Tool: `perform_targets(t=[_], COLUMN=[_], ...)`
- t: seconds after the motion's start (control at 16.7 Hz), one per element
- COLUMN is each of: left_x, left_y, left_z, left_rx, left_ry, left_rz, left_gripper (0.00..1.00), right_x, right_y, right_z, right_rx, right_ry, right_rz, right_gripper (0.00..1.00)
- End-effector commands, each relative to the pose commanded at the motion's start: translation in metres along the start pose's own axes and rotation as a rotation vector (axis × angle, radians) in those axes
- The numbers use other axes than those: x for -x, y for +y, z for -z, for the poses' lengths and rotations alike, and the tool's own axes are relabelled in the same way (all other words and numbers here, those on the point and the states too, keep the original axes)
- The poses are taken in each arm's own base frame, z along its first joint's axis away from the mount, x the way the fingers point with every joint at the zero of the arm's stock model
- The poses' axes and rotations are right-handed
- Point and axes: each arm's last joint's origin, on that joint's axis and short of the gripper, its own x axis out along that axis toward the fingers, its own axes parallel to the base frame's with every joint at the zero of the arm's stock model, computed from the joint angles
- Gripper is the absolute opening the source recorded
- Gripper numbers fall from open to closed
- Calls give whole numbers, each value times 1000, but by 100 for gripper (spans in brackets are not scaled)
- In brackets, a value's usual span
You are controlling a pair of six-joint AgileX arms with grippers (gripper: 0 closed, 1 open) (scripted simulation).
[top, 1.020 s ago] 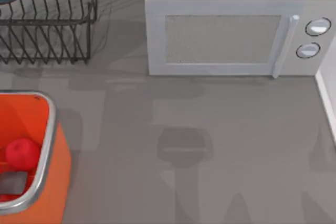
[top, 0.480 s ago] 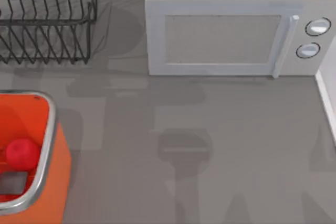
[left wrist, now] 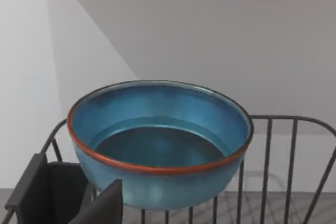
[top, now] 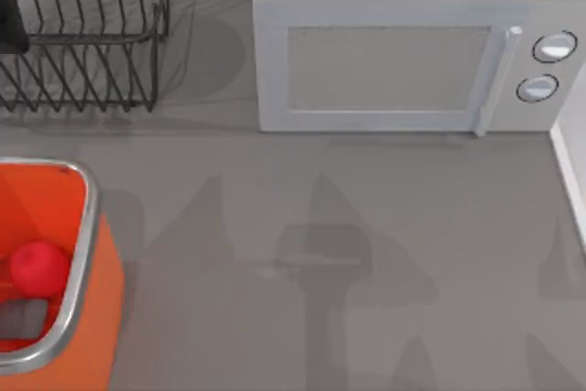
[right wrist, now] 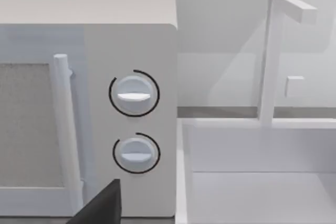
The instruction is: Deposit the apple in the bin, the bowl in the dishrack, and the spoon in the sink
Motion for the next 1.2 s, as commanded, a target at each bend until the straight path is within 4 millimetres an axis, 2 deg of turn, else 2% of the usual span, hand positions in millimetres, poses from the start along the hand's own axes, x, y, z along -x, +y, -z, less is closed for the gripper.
perform_targets(t=[0.36, 0.48, 0.6, 0.72, 0.9, 1.02, 1.2], left_x=[96, 124, 143, 151, 153, 153, 153], left_y=[-8, -10, -12, -12, -13, -13, -13], left_z=[-6, 8, 31, 57, 91, 101, 101], left_rx=[-8, -11, -11, -9, -9, -10, -10], left_ry=[-141, -176, -175, -147, -79, -53, -53], left_rz=[-6, -9, -11, -15, -18, -18, -18], left_gripper=[100, 100, 100, 100, 100, 100, 100], right_x=[0, 0, 0, 0, 0, 0, 0], right_y=[0, 0, 0, 0, 0, 0, 0], right_z=[0, 0, 0, 0, 0, 0, 0], right_rx=[0, 0, 0, 0, 0, 0, 0], right_ry=[0, 0, 0, 0, 0, 0, 0], right_rz=[0, 0, 0, 0, 0, 0, 0], right_gripper=[100, 100, 100, 100, 100, 100, 100])
